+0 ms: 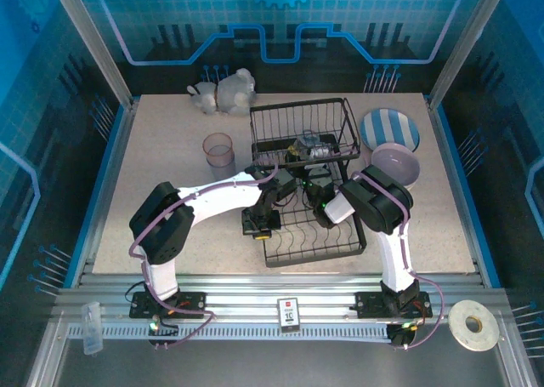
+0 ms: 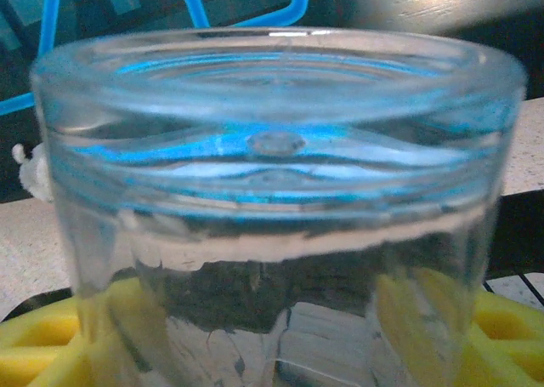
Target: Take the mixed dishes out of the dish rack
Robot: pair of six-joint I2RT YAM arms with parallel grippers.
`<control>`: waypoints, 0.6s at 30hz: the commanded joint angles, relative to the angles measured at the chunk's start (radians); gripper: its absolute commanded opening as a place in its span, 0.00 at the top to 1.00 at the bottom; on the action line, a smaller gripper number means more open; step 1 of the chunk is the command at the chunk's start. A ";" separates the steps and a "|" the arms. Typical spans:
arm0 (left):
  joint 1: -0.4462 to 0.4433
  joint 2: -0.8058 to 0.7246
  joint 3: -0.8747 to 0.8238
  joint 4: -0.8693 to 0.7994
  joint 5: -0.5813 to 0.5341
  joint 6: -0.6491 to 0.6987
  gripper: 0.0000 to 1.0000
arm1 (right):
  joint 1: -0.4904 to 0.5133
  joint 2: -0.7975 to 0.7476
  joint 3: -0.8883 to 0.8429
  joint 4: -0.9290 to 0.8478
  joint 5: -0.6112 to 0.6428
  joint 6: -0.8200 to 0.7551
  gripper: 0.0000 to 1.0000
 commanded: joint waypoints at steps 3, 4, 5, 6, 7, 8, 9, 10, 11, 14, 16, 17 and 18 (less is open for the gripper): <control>-0.002 0.019 -0.027 0.116 0.032 0.077 1.00 | 0.020 -0.051 -0.029 0.031 -0.321 -0.075 0.61; -0.001 0.019 -0.028 0.115 0.031 0.078 1.00 | 0.015 -0.055 -0.031 0.031 -0.335 -0.105 0.61; 0.000 0.018 -0.027 0.113 0.032 0.078 1.00 | 0.011 -0.059 -0.031 0.031 -0.347 -0.134 0.61; 0.002 0.019 -0.026 0.111 0.032 0.078 1.00 | 0.009 -0.058 -0.033 0.031 -0.356 -0.166 0.60; 0.003 0.019 -0.026 0.109 0.032 0.080 1.00 | 0.004 -0.059 -0.033 0.030 -0.371 -0.188 0.60; 0.003 0.018 -0.024 0.107 0.030 0.081 1.00 | -0.001 -0.059 -0.033 0.031 -0.390 -0.208 0.60; 0.004 0.017 -0.024 0.106 0.028 0.081 1.00 | -0.003 -0.061 -0.034 0.030 -0.400 -0.232 0.60; 0.007 0.016 -0.021 0.101 0.026 0.082 1.00 | -0.005 -0.065 -0.035 0.027 -0.411 -0.260 0.60; 0.008 0.015 -0.021 0.099 0.027 0.083 1.00 | -0.007 -0.070 -0.034 0.022 -0.421 -0.279 0.60; 0.014 0.018 -0.013 0.096 0.026 0.085 1.00 | -0.015 -0.092 -0.022 -0.033 -0.467 -0.339 0.59; 0.017 0.019 -0.009 0.094 0.025 0.088 1.00 | -0.018 -0.112 -0.006 -0.076 -0.494 -0.370 0.59; 0.016 0.020 -0.008 0.094 0.026 0.088 1.00 | -0.020 -0.117 0.001 -0.091 -0.503 -0.380 0.59; 0.017 0.022 -0.007 0.094 0.027 0.089 1.00 | -0.020 -0.123 0.007 -0.107 -0.508 -0.398 0.59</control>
